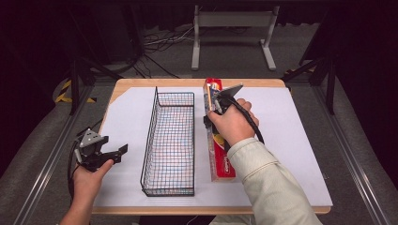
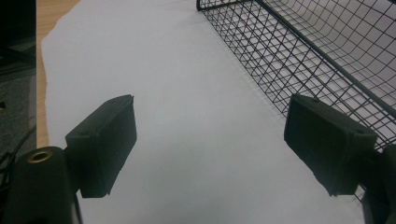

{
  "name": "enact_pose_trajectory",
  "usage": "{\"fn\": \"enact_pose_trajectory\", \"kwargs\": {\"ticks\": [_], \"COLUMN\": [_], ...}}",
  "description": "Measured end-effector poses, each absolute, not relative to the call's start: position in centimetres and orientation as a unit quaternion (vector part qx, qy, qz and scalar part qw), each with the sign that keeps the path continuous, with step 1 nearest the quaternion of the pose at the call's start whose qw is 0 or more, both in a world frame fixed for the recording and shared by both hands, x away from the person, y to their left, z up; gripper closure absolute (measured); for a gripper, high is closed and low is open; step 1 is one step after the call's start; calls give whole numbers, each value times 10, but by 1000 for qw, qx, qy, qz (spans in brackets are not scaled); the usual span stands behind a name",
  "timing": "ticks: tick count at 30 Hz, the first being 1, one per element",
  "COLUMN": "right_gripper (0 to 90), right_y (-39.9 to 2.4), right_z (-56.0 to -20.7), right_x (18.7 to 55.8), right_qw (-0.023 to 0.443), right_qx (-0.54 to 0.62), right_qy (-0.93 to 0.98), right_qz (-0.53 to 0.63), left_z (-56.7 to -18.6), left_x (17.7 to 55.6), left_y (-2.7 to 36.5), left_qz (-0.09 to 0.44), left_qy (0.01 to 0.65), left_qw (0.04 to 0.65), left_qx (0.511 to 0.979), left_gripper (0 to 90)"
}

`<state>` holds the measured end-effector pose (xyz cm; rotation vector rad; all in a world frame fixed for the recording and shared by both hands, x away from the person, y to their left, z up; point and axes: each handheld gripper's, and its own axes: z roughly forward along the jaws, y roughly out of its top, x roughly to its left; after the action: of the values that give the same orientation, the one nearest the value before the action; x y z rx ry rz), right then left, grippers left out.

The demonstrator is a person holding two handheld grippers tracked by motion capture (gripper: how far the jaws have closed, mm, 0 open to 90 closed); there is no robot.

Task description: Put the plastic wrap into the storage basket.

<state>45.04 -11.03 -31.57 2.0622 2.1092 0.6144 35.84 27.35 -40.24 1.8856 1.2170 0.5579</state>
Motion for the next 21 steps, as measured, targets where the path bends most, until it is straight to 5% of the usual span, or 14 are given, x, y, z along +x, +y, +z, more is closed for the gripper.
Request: {"fn": "enact_pose_trajectory", "kwargs": {"ticks": [21], "right_gripper": [401], "right_y": [-64], "right_z": [-296], "right_x": [454], "right_qw": [46], "right_qx": [694], "right_qy": [684], "right_qz": [220], "left_z": [-399], "left_x": [367], "left_y": [274], "left_qz": [219], "left_qy": [483], "left_qw": [412], "left_qx": [741], "left_gripper": [176]}}
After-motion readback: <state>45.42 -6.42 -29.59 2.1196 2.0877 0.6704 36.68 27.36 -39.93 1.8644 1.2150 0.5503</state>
